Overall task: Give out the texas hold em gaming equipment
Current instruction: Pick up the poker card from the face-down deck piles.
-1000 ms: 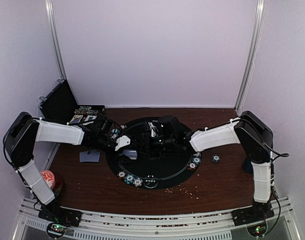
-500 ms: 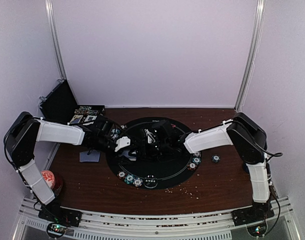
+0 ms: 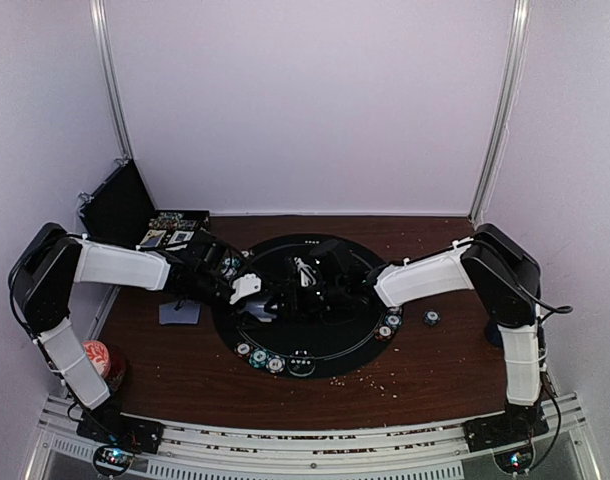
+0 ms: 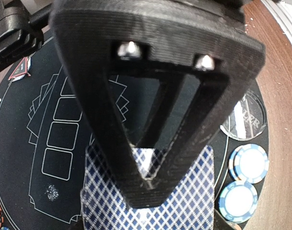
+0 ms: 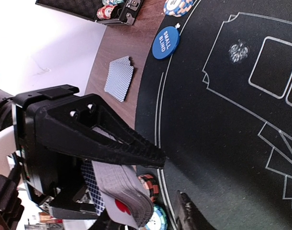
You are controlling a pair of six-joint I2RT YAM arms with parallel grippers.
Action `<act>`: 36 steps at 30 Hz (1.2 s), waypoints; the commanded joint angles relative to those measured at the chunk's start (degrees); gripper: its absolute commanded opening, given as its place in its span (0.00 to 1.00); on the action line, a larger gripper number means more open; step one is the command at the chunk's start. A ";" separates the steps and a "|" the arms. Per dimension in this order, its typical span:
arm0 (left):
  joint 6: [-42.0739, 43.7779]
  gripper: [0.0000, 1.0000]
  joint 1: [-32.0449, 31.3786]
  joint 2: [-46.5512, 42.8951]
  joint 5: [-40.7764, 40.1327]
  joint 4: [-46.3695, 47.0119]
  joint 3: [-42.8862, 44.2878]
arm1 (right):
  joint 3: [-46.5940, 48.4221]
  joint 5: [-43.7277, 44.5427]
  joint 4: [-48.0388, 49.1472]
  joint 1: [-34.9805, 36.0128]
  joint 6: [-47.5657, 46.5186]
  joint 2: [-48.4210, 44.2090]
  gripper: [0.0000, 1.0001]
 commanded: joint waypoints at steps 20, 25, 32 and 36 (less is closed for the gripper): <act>0.34 0.44 0.21 0.13 1.08 1.38 1.53 | -10.43 -5.94 8.49 -2.43 3.37 -9.96 0.00; 0.34 0.44 0.21 0.07 1.05 1.39 1.52 | -12.50 -6.13 9.12 -3.71 3.26 -12.58 0.00; -0.08 0.43 0.23 0.25 0.38 1.63 1.49 | -15.43 -6.25 9.74 -6.53 3.12 -15.32 0.00; -0.15 0.43 0.25 0.16 0.12 1.75 1.60 | -17.41 -6.59 10.39 -9.66 3.29 -17.17 0.00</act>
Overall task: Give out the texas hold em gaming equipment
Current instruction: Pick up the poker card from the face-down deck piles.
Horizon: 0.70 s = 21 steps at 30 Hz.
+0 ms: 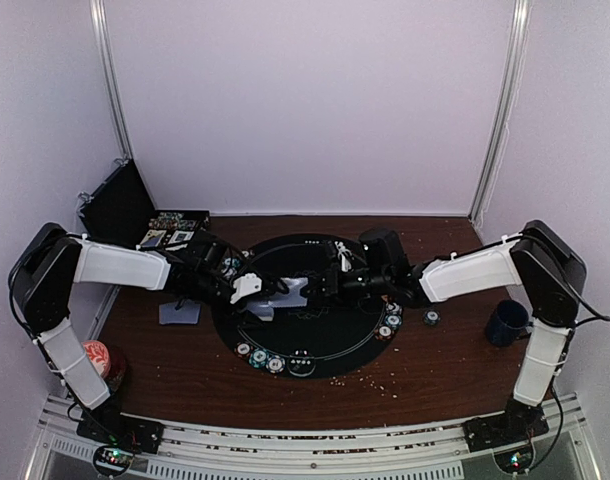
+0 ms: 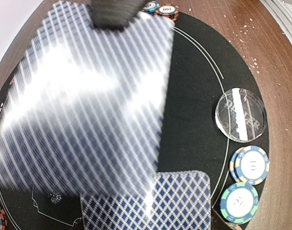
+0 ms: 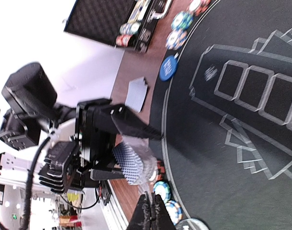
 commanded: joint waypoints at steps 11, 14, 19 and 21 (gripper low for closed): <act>-0.48 0.43 0.32 -1.84 -1.05 -0.03 1.74 | 8.22 -2.32 -3.15 -5.45 -0.74 7.95 0.00; -0.83 0.43 0.33 -3.47 -1.48 -0.94 1.92 | 13.83 -3.05 -4.86 -4.26 -1.00 13.10 0.00; -1.29 0.43 0.29 -7.05 -3.07 -1.56 1.26 | 21.29 -4.93 -4.32 -1.30 0.69 20.09 0.00; -1.49 0.43 0.36 -7.81 -3.67 -1.65 1.11 | 23.98 -5.47 -4.18 0.05 1.19 22.34 0.00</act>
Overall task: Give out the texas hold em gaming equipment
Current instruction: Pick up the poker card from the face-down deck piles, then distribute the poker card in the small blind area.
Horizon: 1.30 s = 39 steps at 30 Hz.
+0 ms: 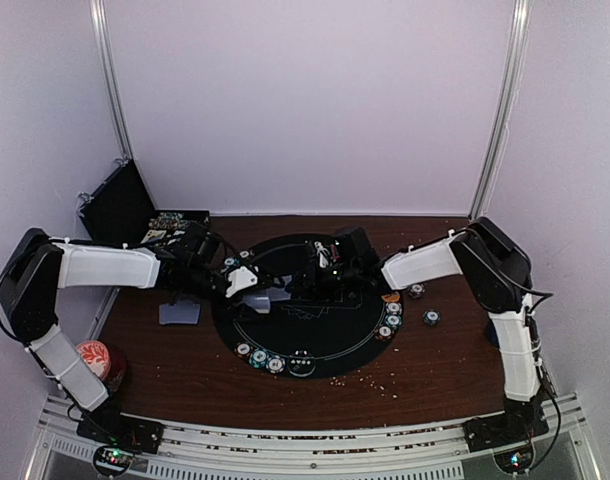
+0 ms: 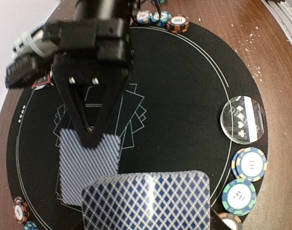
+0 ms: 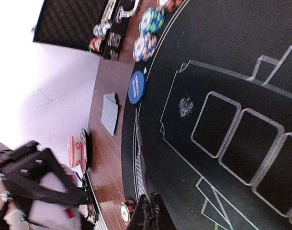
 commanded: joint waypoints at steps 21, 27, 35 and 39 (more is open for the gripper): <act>-1.52 0.42 0.45 -2.63 -1.70 1.01 1.22 | 23.08 -4.25 3.51 8.15 8.57 21.06 0.01; -1.51 0.43 0.53 -2.50 -1.79 1.14 1.21 | 26.25 -4.27 1.71 8.17 8.66 23.32 0.04; -1.48 0.42 0.54 -2.23 -1.77 1.20 1.23 | 28.13 -4.14 0.14 8.45 8.43 24.54 0.05; -1.40 0.42 0.53 -2.11 -1.93 1.22 1.21 | 29.22 -4.64 0.07 8.64 8.90 25.45 0.04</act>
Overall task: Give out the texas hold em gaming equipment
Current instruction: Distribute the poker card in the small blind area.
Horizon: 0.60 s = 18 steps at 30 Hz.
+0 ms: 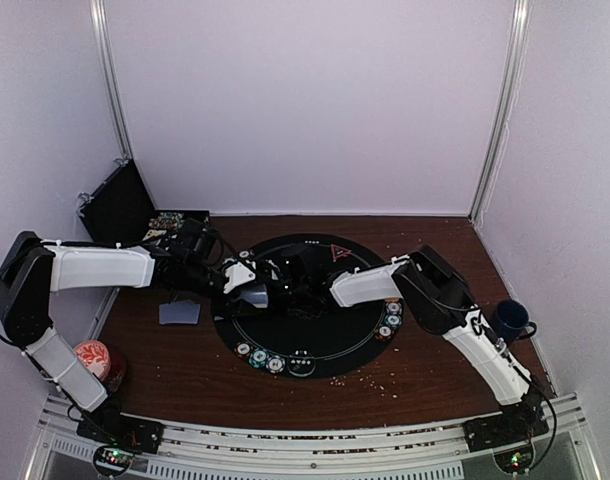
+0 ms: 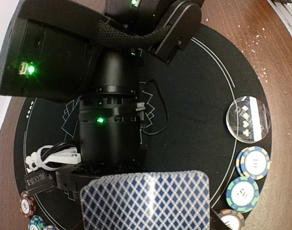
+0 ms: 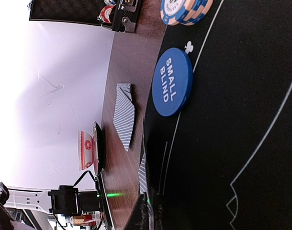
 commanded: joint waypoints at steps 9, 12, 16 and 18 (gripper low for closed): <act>-0.51 0.43 0.45 0.47 0.14 1.61 1.19 | 1.86 -0.51 -0.25 1.20 1.58 2.33 0.06; -0.51 0.42 0.49 0.51 0.16 1.62 1.18 | 0.41 0.94 -2.87 1.19 -0.42 0.41 0.22; -0.51 0.43 0.52 0.64 0.24 1.63 1.16 | -1.56 3.15 -7.13 1.17 -3.73 -2.25 0.34; -0.53 0.43 0.50 0.69 0.20 1.62 1.33 | -2.28 4.12 -9.16 1.12 -4.86 -3.19 0.38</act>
